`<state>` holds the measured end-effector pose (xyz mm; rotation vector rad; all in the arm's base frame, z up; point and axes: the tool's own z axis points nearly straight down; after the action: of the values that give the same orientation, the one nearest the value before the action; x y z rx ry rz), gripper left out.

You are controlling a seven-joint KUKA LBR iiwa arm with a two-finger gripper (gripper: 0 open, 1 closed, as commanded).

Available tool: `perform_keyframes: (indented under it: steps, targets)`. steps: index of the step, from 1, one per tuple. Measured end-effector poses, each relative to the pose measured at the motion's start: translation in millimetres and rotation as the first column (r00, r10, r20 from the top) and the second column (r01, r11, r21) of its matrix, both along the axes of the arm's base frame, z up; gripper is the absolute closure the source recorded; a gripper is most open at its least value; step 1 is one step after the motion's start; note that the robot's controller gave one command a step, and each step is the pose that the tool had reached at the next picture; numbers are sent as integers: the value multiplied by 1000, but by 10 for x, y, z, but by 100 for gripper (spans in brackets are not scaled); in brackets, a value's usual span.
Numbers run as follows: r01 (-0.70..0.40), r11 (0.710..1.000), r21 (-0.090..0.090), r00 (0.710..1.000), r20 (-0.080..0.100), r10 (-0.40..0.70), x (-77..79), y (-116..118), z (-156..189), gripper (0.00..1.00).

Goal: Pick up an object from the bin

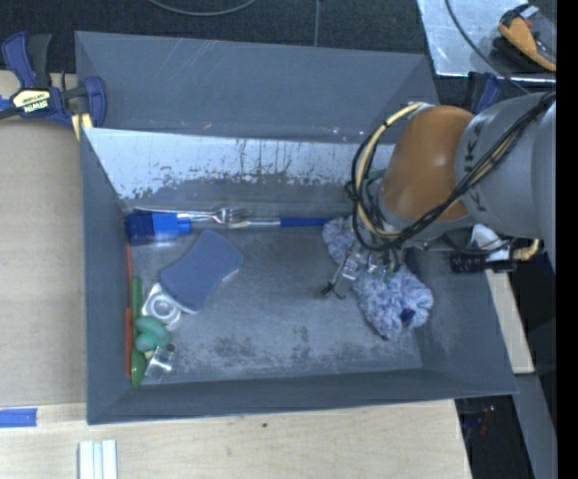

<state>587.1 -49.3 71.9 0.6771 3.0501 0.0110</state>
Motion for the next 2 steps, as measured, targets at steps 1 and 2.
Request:
perform_keyframes:
  steps: [1,2]
  targets:
    - [-307,952,-14,952,3,307,-271,-519,14,0]
    - [-21,1000,-2,1000,11,21,17,-25,32,100]
